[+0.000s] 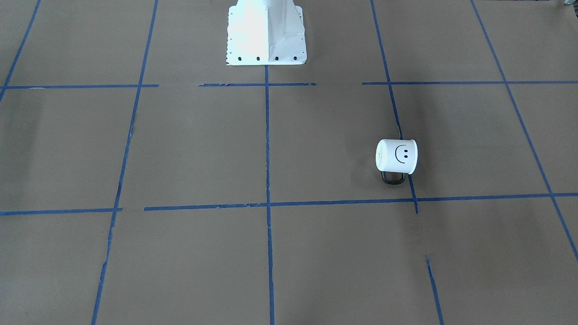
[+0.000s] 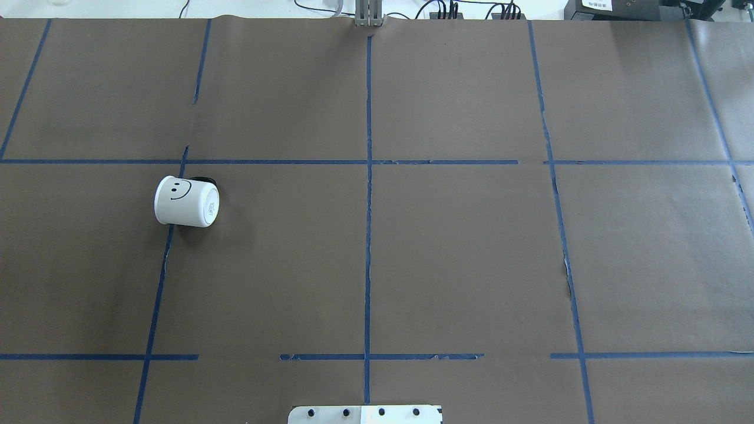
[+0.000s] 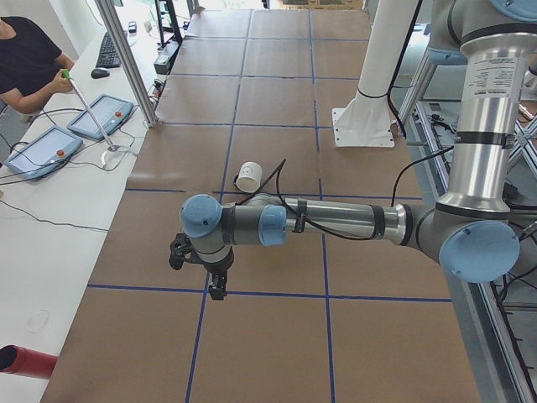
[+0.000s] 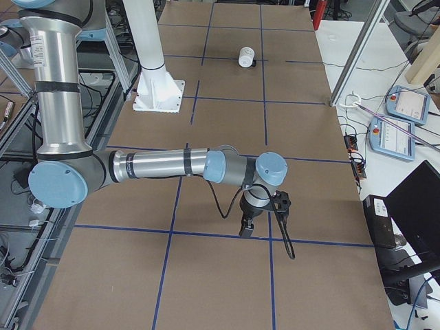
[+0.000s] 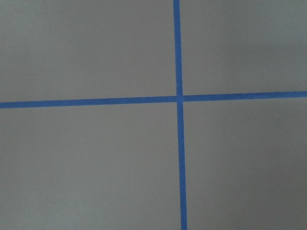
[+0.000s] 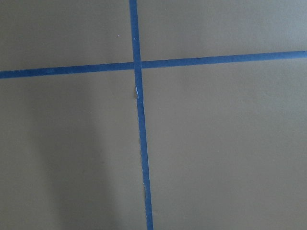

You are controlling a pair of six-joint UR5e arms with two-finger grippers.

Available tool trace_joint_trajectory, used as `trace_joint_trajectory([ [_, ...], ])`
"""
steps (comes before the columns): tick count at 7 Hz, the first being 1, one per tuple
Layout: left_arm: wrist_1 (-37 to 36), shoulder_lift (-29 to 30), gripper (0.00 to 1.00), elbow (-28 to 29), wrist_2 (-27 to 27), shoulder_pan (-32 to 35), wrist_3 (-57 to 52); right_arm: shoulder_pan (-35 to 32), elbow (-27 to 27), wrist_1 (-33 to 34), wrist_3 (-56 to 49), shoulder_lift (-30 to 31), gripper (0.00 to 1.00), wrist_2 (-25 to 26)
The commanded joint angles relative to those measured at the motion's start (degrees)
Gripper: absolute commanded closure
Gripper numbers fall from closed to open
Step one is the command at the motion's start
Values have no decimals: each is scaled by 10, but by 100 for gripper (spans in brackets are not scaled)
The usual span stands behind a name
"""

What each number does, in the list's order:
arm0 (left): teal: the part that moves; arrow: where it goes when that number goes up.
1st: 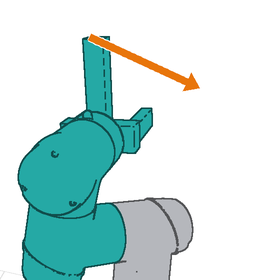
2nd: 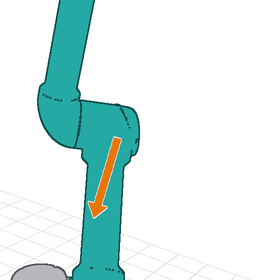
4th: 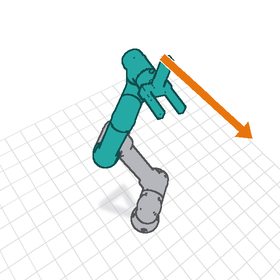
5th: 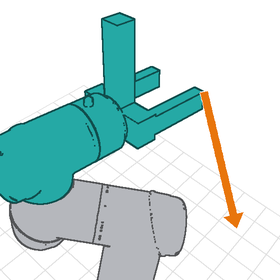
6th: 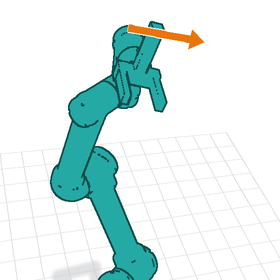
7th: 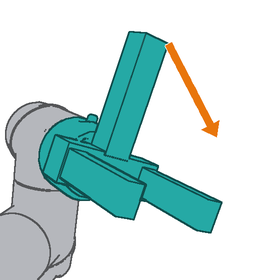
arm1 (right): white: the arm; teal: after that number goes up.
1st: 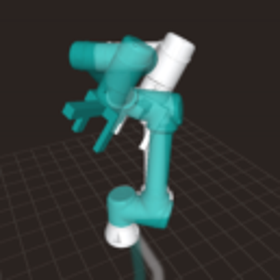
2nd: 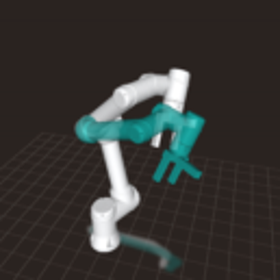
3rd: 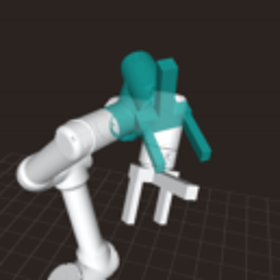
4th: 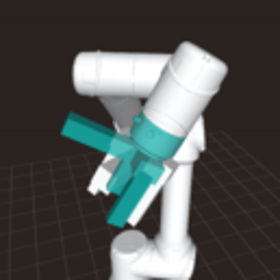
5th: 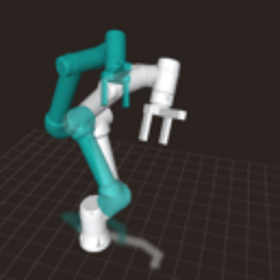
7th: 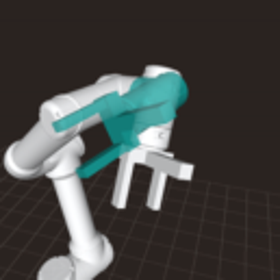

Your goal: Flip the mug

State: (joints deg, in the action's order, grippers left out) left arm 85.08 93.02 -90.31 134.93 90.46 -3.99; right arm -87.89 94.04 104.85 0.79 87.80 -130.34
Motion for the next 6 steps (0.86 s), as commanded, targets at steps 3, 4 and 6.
trace_joint_trajectory([
  [3, 23, 8, 0, 0, 2, -4, -1, 0, 0, 0, 0, 1, 0, 0],
  [4, 68, 8, 0, -19, 3, -12, 4, 0, 1, 0, 0, 0, 0, 0],
  [6, 180, 9, 0, -19, 23, -14, 7, 0, 0, 0, 0, 0, 0, 0],
])
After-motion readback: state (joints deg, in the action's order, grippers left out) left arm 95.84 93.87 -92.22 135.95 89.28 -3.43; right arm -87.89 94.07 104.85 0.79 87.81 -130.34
